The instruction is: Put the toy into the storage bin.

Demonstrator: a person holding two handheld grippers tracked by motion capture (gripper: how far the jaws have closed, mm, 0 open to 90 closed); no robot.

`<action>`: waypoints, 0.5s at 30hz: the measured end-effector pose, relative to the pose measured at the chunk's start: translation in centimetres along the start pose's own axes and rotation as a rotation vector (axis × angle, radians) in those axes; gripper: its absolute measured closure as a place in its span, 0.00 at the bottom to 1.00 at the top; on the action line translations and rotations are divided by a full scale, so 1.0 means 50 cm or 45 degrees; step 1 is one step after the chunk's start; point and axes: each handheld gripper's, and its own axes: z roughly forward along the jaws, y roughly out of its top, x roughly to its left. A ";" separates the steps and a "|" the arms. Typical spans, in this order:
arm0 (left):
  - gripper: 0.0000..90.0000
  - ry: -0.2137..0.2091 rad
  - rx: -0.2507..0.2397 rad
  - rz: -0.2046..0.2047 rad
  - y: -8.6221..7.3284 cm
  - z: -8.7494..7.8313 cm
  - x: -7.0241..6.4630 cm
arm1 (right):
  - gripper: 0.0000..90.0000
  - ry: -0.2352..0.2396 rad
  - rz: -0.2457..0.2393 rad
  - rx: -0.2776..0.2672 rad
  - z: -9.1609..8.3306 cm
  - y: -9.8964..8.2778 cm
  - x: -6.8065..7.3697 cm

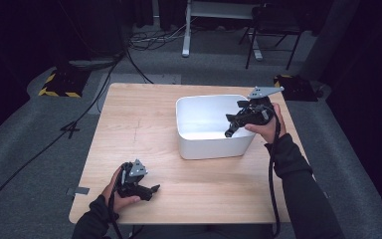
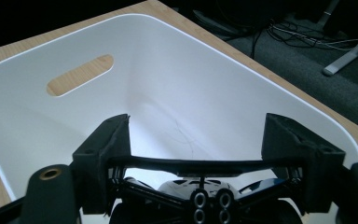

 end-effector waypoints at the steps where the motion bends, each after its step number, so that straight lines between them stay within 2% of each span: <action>1: 0.11 0.000 0.000 0.000 0.000 0.000 0.000 | 0.27 0.001 -0.007 0.009 0.000 -0.003 -0.001; 7: 0.11 -0.001 0.000 -0.001 0.000 0.000 0.000 | 0.27 -0.002 -0.028 0.055 0.001 -0.008 -0.006; 8: 0.11 0.000 0.000 -0.001 0.000 0.000 0.000 | 0.27 -0.001 -0.028 0.088 0.003 -0.009 -0.005; 13: 0.11 0.000 0.000 0.000 0.000 0.000 0.000 | 0.27 0.013 -0.058 0.154 0.005 -0.005 -0.009; 14: 0.11 0.002 0.000 0.001 0.000 0.000 0.000 | 0.27 0.010 -0.059 0.180 0.005 -0.002 -0.011; 15: 0.11 0.001 0.001 -0.001 0.000 0.000 0.000 | 0.27 0.013 -0.075 0.238 0.005 0.003 -0.012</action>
